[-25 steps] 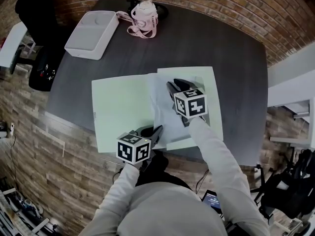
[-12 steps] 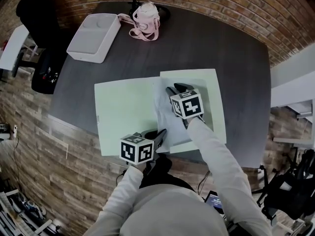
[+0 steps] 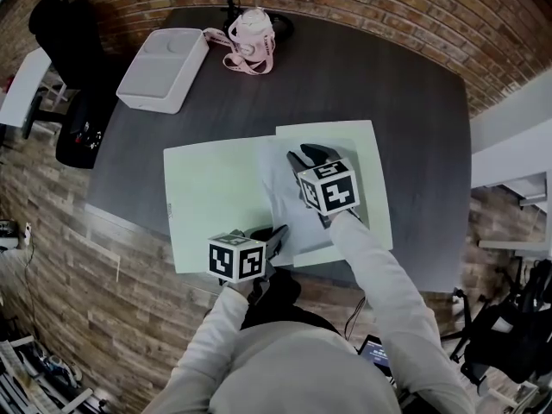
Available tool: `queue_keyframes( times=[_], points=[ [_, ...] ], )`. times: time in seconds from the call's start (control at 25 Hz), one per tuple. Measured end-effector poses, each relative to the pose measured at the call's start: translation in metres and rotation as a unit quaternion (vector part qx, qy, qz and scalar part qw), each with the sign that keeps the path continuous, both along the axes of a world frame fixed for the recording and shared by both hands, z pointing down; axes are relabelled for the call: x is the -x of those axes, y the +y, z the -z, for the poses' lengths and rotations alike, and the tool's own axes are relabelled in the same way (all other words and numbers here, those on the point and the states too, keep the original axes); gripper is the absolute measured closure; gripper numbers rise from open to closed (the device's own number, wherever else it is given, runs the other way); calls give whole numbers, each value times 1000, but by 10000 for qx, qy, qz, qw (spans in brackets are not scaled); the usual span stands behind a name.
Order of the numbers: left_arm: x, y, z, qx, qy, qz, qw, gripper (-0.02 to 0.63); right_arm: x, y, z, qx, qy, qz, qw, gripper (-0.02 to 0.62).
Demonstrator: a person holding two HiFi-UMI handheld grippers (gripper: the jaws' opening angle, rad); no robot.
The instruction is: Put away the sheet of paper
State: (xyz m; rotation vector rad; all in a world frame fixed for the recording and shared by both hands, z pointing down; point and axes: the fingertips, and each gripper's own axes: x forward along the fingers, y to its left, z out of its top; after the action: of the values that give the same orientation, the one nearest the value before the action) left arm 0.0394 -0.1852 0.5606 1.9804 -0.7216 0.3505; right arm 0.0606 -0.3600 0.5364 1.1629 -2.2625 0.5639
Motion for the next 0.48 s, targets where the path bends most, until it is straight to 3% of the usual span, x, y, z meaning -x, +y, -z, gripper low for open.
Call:
queue_keyframes(
  times=[0.28, 0.48],
  points=[
    [-3, 0, 0, -83, -173, 23, 9998, 589, -3, 23, 55, -377, -767, -44, 9963, 465],
    [-10, 0, 2, -120, -195, -97, 9997, 589, -19, 45, 82, -645, -956, -218, 9931, 474]
  ],
)
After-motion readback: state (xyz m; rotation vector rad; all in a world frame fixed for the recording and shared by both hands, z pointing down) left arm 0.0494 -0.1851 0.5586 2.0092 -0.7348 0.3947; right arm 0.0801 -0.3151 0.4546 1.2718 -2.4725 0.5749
